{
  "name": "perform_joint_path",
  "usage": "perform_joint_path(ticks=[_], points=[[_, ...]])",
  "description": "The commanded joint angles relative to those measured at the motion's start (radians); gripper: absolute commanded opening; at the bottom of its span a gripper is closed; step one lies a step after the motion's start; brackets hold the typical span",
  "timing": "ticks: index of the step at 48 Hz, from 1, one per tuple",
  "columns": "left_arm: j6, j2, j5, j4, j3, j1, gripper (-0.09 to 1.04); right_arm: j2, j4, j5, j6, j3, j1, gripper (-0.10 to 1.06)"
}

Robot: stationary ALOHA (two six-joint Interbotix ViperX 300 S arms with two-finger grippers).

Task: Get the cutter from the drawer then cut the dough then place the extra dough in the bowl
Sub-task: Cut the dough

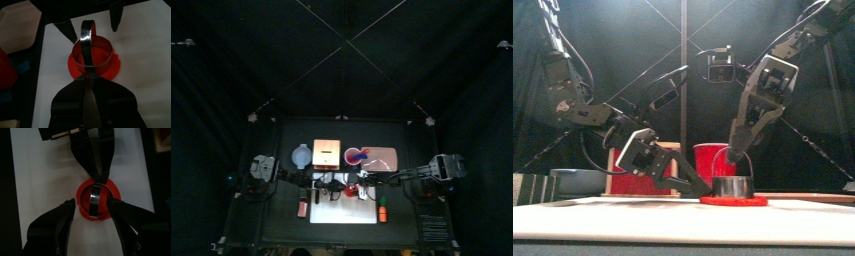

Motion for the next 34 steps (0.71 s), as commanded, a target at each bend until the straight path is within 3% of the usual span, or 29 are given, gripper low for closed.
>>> perform_joint_path(ticks=[1,25,34], points=[[-0.003,-0.006,0.011,-0.005,-0.017,-0.003,0.59,-0.014,-0.003,0.0,0.002,-0.032,-0.006,0.87],[-0.003,-0.002,0.035,-0.017,-0.012,-0.005,0.59,0.038,-0.017,0.183,0.009,-0.118,-0.038,0.84],[-0.003,-0.002,0.035,-0.018,-0.011,-0.006,0.59,0.04,-0.035,0.198,0.037,-0.14,-0.038,0.7]])
